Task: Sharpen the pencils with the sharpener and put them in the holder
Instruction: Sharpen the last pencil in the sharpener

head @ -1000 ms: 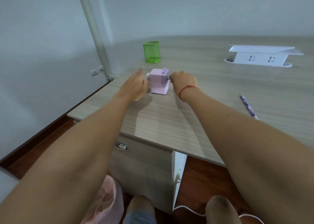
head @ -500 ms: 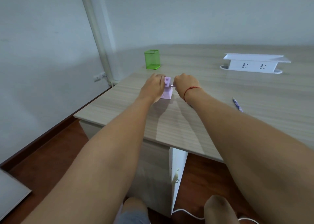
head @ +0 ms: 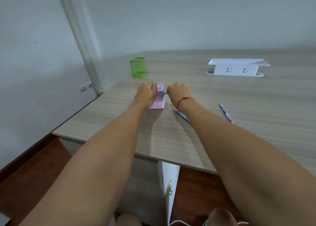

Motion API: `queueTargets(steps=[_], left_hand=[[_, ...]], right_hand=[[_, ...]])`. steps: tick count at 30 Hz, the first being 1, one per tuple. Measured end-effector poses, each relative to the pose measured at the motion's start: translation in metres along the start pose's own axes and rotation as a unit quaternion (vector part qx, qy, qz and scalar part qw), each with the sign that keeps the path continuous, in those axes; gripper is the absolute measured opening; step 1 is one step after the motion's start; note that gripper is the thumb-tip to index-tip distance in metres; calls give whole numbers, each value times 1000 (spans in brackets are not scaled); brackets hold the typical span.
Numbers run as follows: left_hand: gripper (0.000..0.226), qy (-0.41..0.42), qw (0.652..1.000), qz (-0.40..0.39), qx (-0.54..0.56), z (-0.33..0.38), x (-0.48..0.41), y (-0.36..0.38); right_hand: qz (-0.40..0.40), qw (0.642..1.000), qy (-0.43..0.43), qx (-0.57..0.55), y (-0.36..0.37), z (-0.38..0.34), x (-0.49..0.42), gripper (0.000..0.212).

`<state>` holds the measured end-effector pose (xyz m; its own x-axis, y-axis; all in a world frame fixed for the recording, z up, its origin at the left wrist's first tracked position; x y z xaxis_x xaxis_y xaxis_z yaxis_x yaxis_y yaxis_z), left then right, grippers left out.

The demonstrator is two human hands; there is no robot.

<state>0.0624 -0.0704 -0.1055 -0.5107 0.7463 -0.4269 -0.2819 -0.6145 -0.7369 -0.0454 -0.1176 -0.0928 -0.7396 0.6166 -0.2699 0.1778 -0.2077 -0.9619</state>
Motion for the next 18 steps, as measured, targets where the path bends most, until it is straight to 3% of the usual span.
queueTargets(steps=[4,14,16,18], left_hand=[[76,27,1000,-6,5,3,0,1],[42,1,1000,19,-17,8,11,-7],[40,7,999,38,-24,12,20,-10],[38,9,999,44,-29,10,28,-16]], right_hand=[[-4,1000,-28,4,0,7,-3,28],[-13,994,89,-53,-24,107,31,20],[-28,992,103,-72,-23,108,38,7],[-42,989,117,-81,-16,109,42,22]])
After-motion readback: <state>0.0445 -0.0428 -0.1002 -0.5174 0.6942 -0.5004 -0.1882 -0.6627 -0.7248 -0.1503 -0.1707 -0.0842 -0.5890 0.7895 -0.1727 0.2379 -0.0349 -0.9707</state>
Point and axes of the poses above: each hand's wrist, its own x-axis away from the middle knuckle, its own y-axis out of the palm, z = x × y, the point moved 9 cm from there along -x, towards the middle knuckle, and after that the axes turned 3 degrees about y, right-handed, at the moved point
